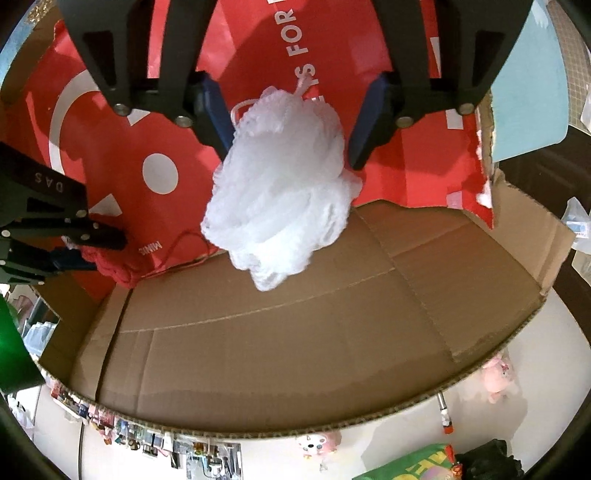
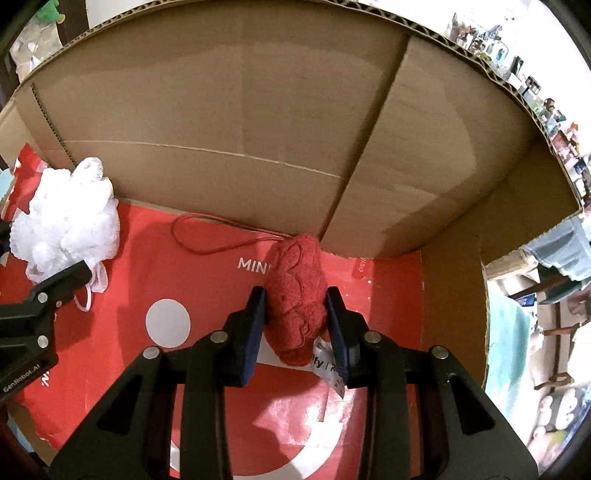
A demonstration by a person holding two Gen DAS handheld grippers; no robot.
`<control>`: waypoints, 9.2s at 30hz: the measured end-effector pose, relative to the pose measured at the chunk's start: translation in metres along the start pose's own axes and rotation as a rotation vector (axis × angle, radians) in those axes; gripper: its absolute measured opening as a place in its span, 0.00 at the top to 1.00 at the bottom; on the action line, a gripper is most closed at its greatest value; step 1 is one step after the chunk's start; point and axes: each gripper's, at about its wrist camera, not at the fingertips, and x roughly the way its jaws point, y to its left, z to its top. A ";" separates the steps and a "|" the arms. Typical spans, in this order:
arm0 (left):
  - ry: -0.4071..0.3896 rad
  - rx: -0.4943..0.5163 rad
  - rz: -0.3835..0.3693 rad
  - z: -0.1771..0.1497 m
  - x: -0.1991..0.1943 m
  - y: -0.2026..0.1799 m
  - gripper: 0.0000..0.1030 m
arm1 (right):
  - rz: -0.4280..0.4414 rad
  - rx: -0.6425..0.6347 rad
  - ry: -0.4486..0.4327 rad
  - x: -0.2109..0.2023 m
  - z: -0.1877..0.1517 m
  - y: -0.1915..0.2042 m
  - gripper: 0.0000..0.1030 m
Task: Organize soft objects
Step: 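Carry both items into the red-lined box and open both grippers, then withdraw both grippers from the box back toward the table items, then grasp the cream crocheted scrunchie with left gripper while right grasps red foam net, then lift both held items and carry them over the box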
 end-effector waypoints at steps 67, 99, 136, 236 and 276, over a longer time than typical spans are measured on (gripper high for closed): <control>-0.751 -0.143 -0.101 -0.316 -0.291 -0.079 0.00 | -0.081 0.105 -0.833 -0.326 -0.393 0.075 0.04; -0.376 -0.190 -0.054 -0.338 -0.162 -0.079 0.00 | 0.004 0.194 -0.546 -0.197 -0.412 0.080 0.04; -0.270 -0.218 -0.115 -0.317 -0.157 -0.008 0.00 | 0.136 0.116 -0.477 -0.185 -0.345 0.086 0.05; -0.192 -0.193 -0.235 -0.303 -0.167 0.002 0.69 | 0.246 0.205 -0.525 -0.208 -0.379 0.024 0.56; -0.156 0.103 -0.313 -0.201 -0.127 0.070 0.70 | 0.529 0.121 -0.357 -0.156 -0.269 -0.071 0.56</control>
